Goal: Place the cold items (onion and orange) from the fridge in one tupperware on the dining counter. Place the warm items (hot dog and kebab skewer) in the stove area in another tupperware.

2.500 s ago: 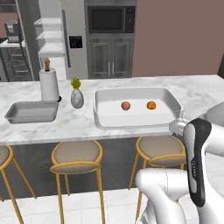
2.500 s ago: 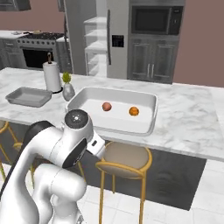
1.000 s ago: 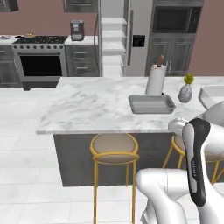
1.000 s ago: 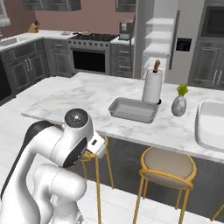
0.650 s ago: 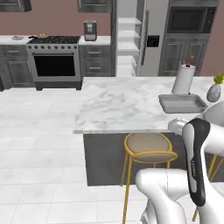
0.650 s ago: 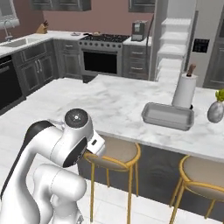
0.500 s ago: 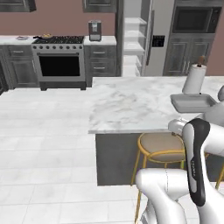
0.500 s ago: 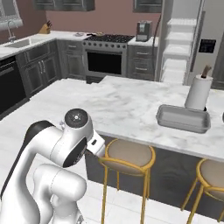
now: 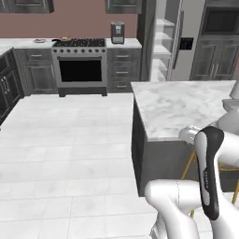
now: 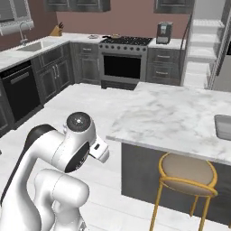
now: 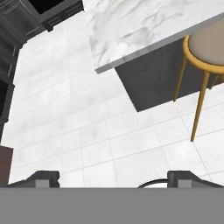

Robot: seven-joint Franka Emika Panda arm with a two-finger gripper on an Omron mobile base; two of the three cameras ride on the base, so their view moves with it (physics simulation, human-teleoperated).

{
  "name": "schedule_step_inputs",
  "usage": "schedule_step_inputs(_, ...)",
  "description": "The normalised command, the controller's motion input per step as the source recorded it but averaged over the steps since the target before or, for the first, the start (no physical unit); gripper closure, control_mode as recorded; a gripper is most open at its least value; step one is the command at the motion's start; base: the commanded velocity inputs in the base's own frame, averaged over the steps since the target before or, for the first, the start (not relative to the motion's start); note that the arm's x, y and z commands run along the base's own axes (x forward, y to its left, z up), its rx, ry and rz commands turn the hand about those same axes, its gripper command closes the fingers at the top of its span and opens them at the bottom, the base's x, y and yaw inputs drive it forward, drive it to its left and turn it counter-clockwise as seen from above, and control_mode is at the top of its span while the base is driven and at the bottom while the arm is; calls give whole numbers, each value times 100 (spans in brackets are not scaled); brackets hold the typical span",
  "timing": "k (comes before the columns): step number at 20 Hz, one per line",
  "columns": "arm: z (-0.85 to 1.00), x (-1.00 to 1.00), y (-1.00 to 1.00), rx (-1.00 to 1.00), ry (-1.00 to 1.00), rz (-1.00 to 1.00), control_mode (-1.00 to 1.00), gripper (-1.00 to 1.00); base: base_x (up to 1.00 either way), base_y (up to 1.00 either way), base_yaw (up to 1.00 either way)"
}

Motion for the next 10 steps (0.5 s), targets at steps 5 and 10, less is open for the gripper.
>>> schedule_step_inputs(5,0,0,0,0,0,0,100,-100,13,100,-4)
schedule_step_inputs(10,0,0,0,0,0,0,100,-100,26,92,-16)
